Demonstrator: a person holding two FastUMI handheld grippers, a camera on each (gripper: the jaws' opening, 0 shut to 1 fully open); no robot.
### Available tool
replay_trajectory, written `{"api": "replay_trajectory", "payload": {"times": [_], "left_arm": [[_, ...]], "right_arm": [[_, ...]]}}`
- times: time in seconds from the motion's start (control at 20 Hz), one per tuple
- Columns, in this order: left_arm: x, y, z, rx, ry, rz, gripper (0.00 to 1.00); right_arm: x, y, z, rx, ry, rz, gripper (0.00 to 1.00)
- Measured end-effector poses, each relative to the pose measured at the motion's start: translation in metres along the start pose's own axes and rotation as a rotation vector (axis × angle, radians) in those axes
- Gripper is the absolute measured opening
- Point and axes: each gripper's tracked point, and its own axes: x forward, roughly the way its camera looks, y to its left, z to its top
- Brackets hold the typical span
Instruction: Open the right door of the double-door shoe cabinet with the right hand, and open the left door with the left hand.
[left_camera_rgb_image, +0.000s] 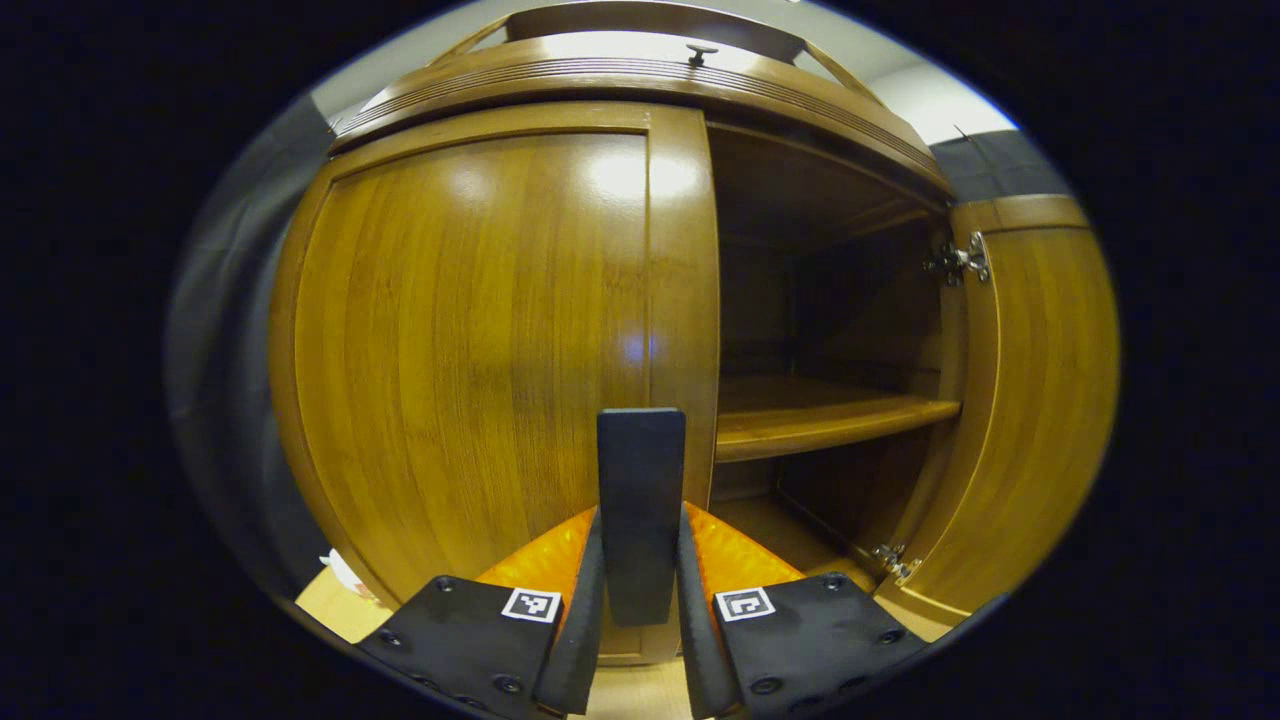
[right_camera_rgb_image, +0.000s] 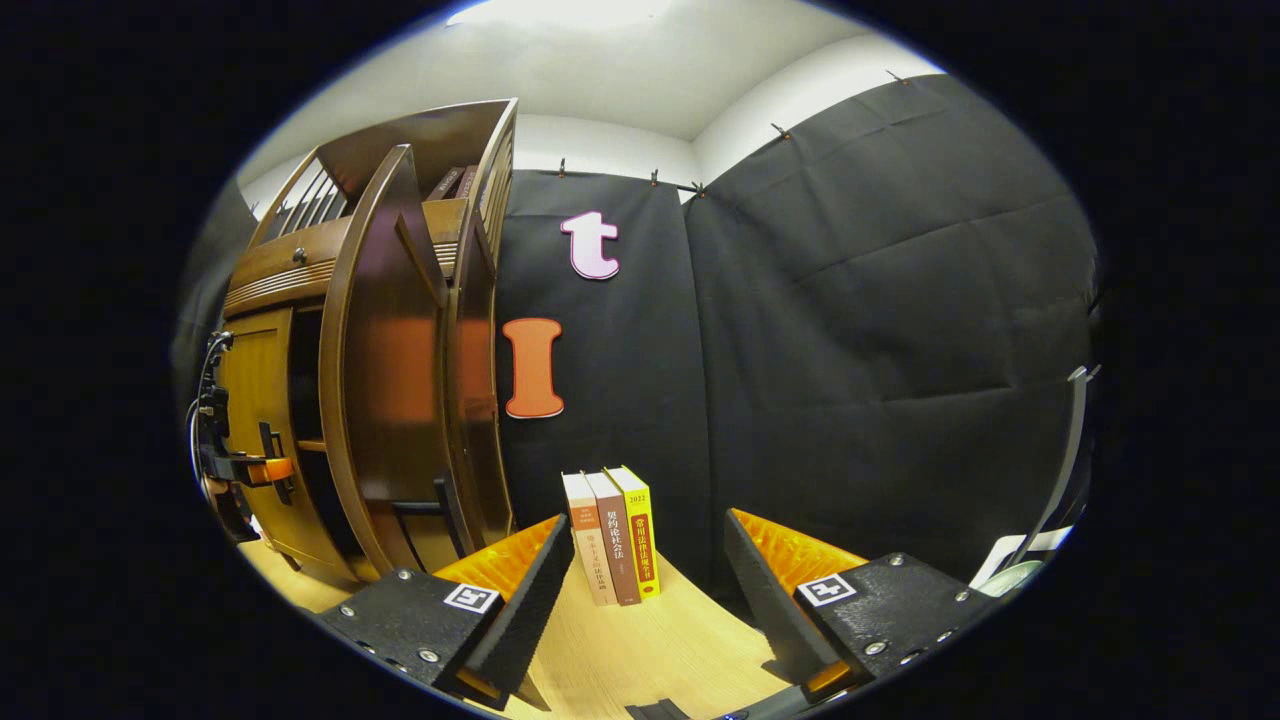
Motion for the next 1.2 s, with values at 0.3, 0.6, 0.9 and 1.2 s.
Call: {"api": "replay_trajectory", "payload": {"times": [0.3, 0.6, 0.9, 1.2], "left_arm": [[-0.018, 0.0, 0.002, -0.036, -0.018, -0.063, 0.31], [-0.053, 0.001, 0.0, -0.056, -0.005, -0.087, 0.28], [-0.095, 0.013, -0.002, -0.063, -0.001, -0.106, 0.29], [-0.143, 0.036, -0.006, -0.07, -0.007, -0.116, 0.29]], "right_arm": [[-0.01, 0.008, 0.006, -0.008, 0.006, 0.008, 0.93], [-0.032, 0.021, 0.021, -0.026, -0.017, 0.03, 0.93], [-0.052, 0.042, 0.034, -0.024, -0.031, 0.069, 0.93], [-0.067, 0.072, 0.043, -0.025, -0.042, 0.117, 0.93]]}}
